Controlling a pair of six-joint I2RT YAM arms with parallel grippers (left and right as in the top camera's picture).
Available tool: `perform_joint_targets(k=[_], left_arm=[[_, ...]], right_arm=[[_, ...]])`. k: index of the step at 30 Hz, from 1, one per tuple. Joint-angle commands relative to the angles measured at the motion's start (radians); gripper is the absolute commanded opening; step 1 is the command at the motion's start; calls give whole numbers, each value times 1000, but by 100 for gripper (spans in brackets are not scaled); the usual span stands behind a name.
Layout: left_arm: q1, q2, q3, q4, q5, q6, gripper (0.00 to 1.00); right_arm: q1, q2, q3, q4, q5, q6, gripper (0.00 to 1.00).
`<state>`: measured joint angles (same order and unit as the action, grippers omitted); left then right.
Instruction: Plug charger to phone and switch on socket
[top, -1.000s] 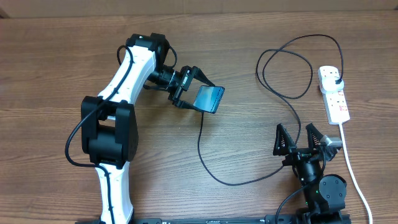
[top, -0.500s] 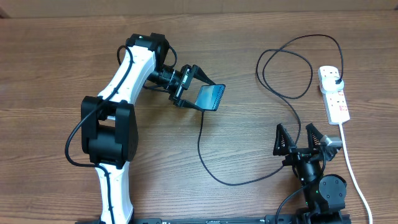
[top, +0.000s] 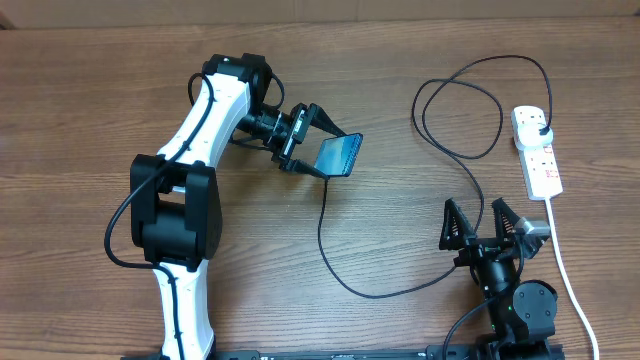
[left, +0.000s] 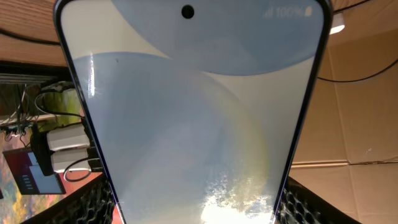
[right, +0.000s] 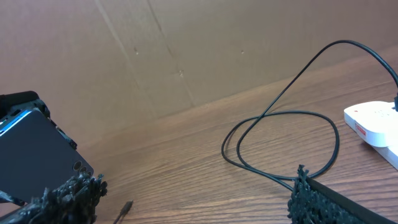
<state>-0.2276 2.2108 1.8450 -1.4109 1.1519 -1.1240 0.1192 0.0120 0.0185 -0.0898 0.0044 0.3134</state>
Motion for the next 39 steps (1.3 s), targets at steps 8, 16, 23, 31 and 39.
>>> perform_joint_targets(k=[8, 16, 23, 31, 39], left_arm=[[-2, -8, 31, -6, 79, -14, 63], [-2, -8, 31, 5, 71, -14, 64], [-2, -8, 31, 5, 68, -14, 62], [-2, -8, 31, 5, 67, -14, 61], [-2, -8, 31, 5, 42, -5, 63]], right_arm=[[-3, -2, -11, 6, 1, -8, 100], [-3, -2, -11, 6, 1, -8, 100], [-3, -2, -11, 6, 1, -8, 100], [-3, -2, -11, 6, 1, -8, 100], [-3, -2, -11, 6, 1, -8, 100]])
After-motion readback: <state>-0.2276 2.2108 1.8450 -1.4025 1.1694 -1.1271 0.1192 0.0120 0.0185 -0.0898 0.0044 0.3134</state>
